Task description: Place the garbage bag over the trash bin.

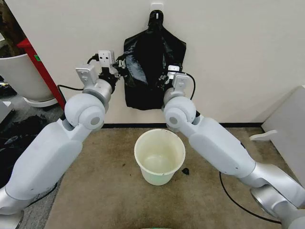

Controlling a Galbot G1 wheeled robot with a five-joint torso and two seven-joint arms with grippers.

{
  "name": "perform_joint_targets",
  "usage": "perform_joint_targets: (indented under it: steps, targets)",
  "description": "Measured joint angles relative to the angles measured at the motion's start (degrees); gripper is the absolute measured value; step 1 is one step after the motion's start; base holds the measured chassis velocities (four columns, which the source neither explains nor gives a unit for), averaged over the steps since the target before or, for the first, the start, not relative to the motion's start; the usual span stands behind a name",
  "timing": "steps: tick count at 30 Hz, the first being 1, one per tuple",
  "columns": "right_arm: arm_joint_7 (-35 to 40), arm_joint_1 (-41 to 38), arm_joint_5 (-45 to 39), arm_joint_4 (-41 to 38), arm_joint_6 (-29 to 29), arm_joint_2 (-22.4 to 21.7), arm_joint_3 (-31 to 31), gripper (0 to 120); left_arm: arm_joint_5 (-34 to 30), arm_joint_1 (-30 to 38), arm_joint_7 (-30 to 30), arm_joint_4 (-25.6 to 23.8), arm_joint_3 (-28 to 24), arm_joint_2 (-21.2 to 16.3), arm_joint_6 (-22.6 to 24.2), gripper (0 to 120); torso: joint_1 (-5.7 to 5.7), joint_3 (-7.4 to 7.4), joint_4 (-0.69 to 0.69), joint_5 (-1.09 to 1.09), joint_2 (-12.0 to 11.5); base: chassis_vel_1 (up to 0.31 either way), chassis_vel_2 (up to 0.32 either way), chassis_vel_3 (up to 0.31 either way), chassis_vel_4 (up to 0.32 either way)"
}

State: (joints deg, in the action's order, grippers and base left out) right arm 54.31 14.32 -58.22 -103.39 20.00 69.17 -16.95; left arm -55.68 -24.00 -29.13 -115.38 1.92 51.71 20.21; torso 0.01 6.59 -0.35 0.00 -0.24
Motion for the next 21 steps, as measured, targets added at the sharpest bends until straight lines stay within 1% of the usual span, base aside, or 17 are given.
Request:
perform_joint_targets:
  steps: [12,14,18,21]
  targets:
    - [0.53,1.83,-3.67,-4.45,-1.14,-1.98,1.45,0,0.17,-2.34,0.76,-0.79,1.71,-1.31,-0.01,0,0.00,0.00,0.01,0.00,0.00,0.000,0.000,0.000,0.000]
    - [0.69,3.76,-6.22,-7.16,-1.86,-3.16,2.57,0,0.42,-3.54,1.33,-1.19,2.67,-1.93,-0.01,0,0.00,0.00,0.01,0.00,0.00,0.000,0.000,0.000,0.000]
    - [0.65,6.43,-7.80,-9.53,-2.40,-4.48,4.00,0,0.82,-5.17,1.93,-1.81,3.83,-2.54,-0.02,0,0.00,0.00,0.01,0.00,0.00,0.000,0.000,0.000,0.000]
    - [0.65,10.00,-10.61,-13.04,-2.50,-6.41,6.03,0,0.97,-8.03,2.81,-3.02,6.21,-3.59,0.06,0,0.00,0.00,0.00,0.01,0.00,0.000,0.000,0.000,0.000]
